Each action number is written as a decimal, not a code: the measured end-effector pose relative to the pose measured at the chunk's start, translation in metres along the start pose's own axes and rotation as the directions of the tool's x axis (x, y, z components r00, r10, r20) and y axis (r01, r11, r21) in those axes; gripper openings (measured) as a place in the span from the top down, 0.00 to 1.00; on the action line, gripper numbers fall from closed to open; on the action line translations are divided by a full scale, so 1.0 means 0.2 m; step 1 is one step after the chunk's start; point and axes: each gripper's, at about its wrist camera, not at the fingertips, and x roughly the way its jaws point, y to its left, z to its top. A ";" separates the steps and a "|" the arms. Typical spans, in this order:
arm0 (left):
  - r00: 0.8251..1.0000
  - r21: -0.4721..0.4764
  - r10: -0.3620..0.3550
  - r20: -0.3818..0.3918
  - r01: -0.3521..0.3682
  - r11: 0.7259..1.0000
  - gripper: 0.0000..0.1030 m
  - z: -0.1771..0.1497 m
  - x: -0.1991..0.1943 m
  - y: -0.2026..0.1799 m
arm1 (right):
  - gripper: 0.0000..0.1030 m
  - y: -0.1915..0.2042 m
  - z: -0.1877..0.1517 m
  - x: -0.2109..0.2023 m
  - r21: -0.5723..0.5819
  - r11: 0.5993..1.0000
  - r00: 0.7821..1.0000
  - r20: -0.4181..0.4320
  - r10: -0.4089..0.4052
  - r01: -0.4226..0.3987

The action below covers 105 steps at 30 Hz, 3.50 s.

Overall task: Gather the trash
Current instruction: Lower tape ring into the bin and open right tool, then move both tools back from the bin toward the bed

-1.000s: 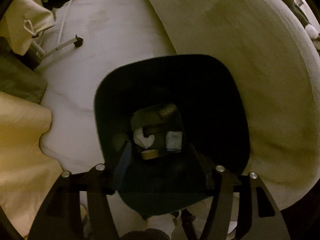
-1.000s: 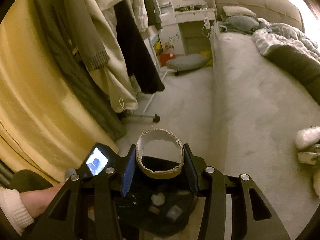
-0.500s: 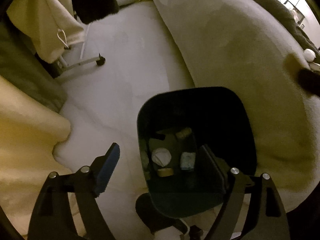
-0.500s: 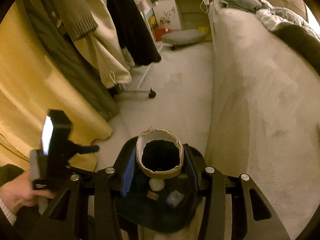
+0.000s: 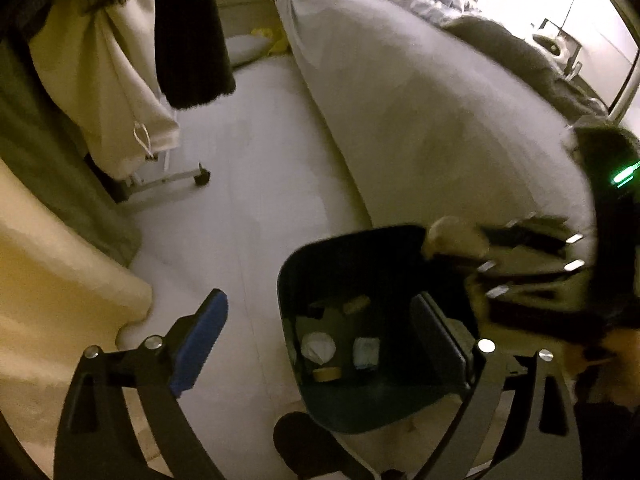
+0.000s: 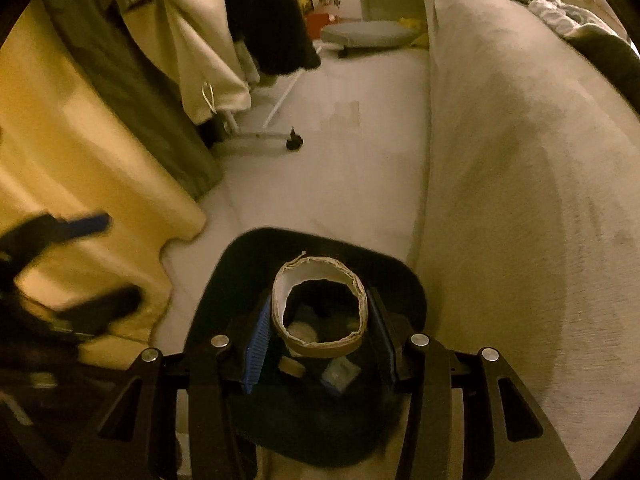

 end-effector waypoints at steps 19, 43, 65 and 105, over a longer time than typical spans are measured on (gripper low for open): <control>0.962 -0.021 0.037 0.271 -0.032 0.999 0.05 0.09 -0.38 0.09 | 0.54 0.12 -0.13 0.41 -0.117 0.993 0.978 -0.200 -0.054 0.031; 0.863 -0.082 0.080 0.499 -0.046 0.996 0.03 0.25 -0.68 0.07 | 0.03 0.14 -0.12 0.29 -0.069 0.998 0.992 -0.128 -0.002 -0.007; 0.867 -0.065 0.014 0.498 0.021 0.998 0.03 0.41 -0.66 -0.15 | 0.03 0.00 0.02 -0.42 -0.145 0.983 0.970 0.230 -0.076 0.111; 0.876 0.095 -0.187 0.445 0.161 0.982 0.03 0.56 -0.42 -0.80 | 0.03 -0.83 -0.29 -0.90 0.108 0.918 0.841 0.370 -0.394 0.382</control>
